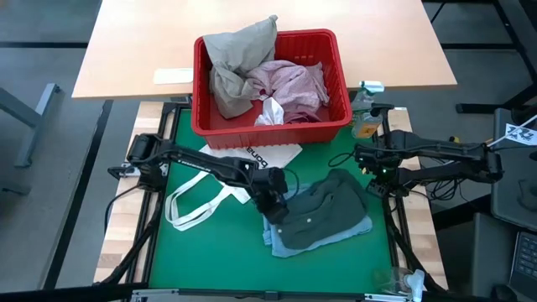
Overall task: Fold laundry
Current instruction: Fold the green shirt
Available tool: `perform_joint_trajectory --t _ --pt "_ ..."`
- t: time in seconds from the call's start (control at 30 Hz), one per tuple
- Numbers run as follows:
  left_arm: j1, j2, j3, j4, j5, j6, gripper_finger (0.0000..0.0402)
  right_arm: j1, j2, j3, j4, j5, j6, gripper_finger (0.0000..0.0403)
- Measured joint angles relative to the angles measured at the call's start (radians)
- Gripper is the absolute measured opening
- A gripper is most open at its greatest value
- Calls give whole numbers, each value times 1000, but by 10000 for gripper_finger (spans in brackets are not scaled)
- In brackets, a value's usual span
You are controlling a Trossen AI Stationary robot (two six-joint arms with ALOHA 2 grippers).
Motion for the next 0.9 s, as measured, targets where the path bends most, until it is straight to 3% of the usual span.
perform_joint_trajectory --t 0.13,0.33,0.5,0.67,0.9 --pt "-16 0 0 -99 -29 10 14 0 0 0 2 0 0 172" --pt "-43 0 0 -132 -280 90 42 0 0 1 40 0 0 172" --pt "-47 0 0 -135 -371 157 74 0 0 1 117 -40 0 172" --pt "-47 0 0 -203 -387 156 116 0 0 1 214 -95 0 172" --pt "-49 2 0 -295 -347 133 165 0 0 1 336 -86 0 172"
